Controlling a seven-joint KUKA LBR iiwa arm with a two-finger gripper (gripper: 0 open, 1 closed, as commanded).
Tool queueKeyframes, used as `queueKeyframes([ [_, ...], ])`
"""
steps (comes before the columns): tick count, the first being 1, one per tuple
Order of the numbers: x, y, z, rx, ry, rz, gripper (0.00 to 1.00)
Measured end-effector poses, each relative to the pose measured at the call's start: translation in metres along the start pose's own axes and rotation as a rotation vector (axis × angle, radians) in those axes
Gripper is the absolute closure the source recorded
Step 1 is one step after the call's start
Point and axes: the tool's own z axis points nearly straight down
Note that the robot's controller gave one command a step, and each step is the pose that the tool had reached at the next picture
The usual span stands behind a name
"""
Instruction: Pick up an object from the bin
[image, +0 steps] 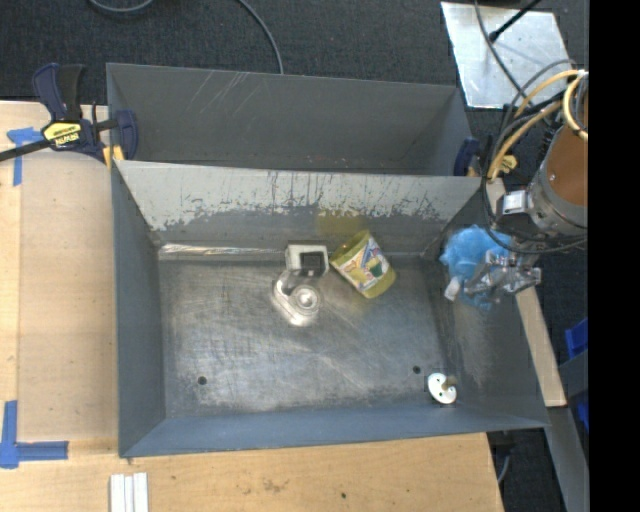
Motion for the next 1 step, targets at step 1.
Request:
queueKeyframes([
  [1,-0.0074,0.0134,0.0299,0.008,0.001,-0.249,1.0],
])
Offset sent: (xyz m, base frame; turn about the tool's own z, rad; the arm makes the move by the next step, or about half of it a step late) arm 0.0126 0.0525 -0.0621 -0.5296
